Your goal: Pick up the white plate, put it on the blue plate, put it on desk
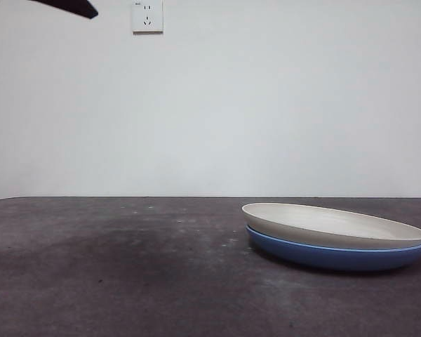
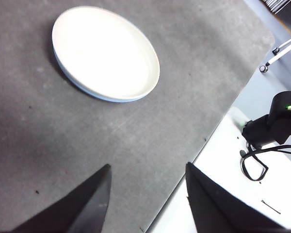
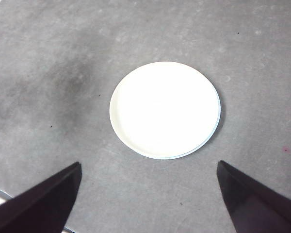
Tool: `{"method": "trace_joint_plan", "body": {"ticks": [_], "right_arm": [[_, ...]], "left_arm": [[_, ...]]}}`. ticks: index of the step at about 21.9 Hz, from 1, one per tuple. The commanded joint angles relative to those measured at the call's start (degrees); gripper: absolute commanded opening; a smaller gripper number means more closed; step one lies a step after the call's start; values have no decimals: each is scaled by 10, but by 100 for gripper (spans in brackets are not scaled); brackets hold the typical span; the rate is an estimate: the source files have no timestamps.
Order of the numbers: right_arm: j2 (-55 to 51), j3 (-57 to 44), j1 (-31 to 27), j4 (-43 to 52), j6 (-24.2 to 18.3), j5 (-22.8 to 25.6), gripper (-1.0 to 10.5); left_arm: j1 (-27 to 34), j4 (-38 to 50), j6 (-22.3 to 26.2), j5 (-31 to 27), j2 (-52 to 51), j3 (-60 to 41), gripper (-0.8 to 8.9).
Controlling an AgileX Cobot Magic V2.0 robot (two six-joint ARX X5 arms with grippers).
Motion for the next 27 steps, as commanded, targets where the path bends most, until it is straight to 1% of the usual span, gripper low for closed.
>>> {"method": "trace_joint_plan", "body": {"ticks": [1, 3, 4, 6, 7, 10, 16, 23, 27], "right_arm": [[3, 7, 2, 4, 10, 1, 448], [7, 7, 2, 2, 30, 6, 448], [16, 7, 2, 1, 43, 28, 448], [40, 6, 1, 1, 45, 72, 448], [53, 4, 1, 5, 45, 78, 448], [116, -20, 1, 47, 45, 76, 448], [263, -105, -3, 197, 45, 73, 447], [388, -108, -3, 288, 44, 72, 446], [442, -108, -5, 321, 43, 71, 414]], "left_arm": [[-4, 6, 11, 2, 4, 7, 249], [-4, 7, 13, 2, 4, 7, 249], [-4, 6, 14, 2, 4, 7, 249], [-4, 6, 14, 2, 4, 7, 249], [-4, 6, 15, 2, 4, 7, 249], [-4, 6, 15, 2, 4, 7, 249], [-4, 4, 15, 2, 4, 7, 249], [-4, 4, 15, 2, 4, 7, 249], [-4, 3, 15, 2, 4, 7, 249]]}}
